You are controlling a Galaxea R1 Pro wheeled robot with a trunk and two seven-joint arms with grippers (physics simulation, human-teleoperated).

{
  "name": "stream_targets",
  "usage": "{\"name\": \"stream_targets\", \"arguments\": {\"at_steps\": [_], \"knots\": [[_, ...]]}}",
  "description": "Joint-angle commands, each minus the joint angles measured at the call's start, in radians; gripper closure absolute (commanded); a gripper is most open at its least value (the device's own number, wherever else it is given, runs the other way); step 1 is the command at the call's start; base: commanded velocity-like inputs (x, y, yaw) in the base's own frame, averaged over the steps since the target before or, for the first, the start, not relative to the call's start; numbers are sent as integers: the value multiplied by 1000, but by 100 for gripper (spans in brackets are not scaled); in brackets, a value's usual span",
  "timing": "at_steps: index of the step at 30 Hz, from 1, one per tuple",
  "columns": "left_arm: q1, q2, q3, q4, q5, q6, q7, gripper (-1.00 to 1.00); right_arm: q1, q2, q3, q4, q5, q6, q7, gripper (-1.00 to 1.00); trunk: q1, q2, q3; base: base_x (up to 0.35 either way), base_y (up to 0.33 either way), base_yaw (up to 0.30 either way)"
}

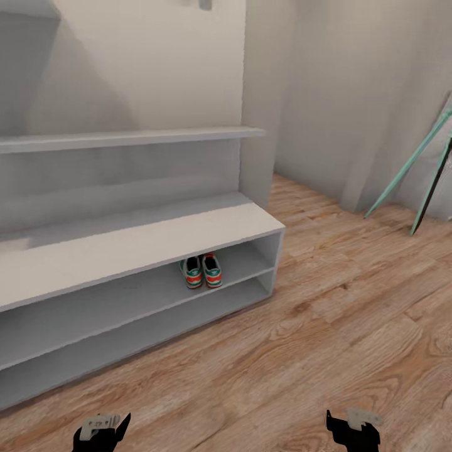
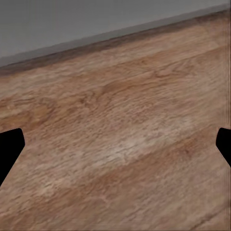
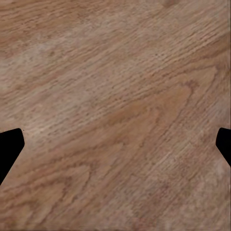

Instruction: Pick up the two gym shoes and the two sandals from the corridor floor and place them onto the hallstand (shoe rack) in the corridor, making sure they are on the rack and not on the floor. Arrange them so the two gym shoes are next to each other and the two sandals are next to each other.

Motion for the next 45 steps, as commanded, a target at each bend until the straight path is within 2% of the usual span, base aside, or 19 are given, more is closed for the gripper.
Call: {"name": "stream_targets", "arguments": {"at_steps": [1,45], "knots": [[0,0,3,1,10,1,-10,-100,-1,0,-2,1,-8,-5,4,-100,0,0,0,0,0,-288],[0,-1,3,5,12,-1,-10,-100,2,1,-2,1,-9,-5,4,-100,0,0,23,0,0,-288]]}}
